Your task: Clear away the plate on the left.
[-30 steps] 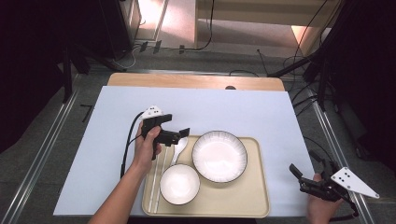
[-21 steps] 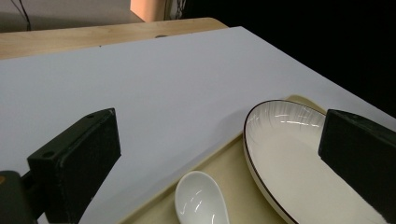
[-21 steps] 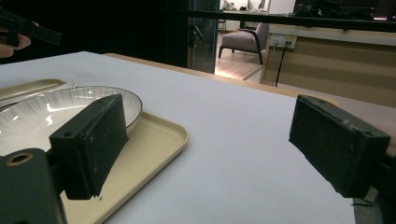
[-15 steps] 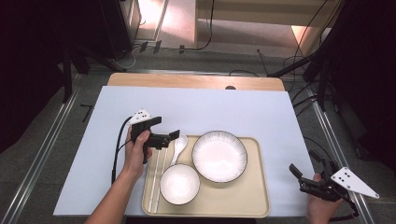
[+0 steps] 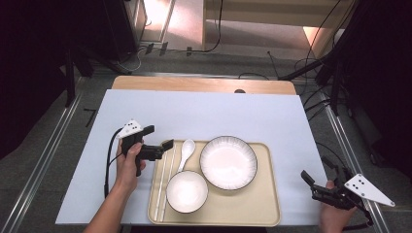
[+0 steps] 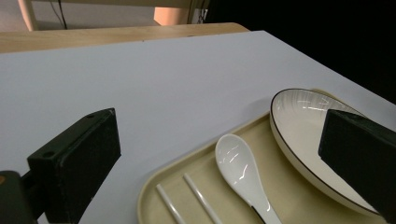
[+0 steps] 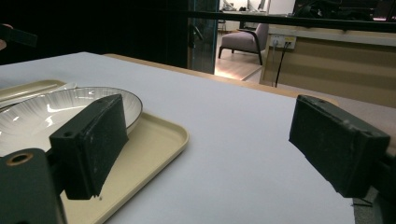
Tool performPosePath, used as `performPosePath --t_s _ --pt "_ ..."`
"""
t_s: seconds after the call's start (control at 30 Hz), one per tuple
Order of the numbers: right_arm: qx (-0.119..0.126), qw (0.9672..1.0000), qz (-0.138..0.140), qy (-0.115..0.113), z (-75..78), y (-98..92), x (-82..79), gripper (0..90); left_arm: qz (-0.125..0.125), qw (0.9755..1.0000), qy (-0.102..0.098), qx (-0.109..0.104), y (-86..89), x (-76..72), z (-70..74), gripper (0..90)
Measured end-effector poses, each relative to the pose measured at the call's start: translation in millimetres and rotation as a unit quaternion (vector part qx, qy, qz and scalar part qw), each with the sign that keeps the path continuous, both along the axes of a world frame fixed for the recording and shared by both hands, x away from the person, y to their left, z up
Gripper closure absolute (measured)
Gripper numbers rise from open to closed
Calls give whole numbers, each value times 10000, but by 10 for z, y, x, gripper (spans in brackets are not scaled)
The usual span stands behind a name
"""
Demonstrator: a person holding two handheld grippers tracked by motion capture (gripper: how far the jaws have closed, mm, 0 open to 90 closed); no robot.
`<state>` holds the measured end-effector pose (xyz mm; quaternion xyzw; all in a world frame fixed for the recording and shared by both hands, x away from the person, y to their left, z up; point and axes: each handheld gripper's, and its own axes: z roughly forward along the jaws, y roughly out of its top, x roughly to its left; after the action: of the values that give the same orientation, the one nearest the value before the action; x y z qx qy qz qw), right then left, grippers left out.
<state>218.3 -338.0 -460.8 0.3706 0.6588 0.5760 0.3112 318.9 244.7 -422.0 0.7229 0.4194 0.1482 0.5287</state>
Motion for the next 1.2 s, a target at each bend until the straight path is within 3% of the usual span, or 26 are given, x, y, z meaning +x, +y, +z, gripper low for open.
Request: performPosePath --t_s 0.17,0.27,0.63,0.97,1.2 --pt "2 10000 7 13 2 7 -1 119 75 9999 27 -144 122 -72 -21 0" --pt "-1 10000 9 20 1 11 2 118 166 9998 -6 -99 169 -108 -32 0" --pt "-5 10000 10 9 2 12 0 119 403 9989 -75 -232 346 -256 -71 0" --pt "5 10000 -4 3 -1 1 2 119 489 9987 -88 -131 472 -381 -134 0" --pt "23 10000 0 -8 2 3 0 119 554 9983 -85 -174 555 -472 -189 0"
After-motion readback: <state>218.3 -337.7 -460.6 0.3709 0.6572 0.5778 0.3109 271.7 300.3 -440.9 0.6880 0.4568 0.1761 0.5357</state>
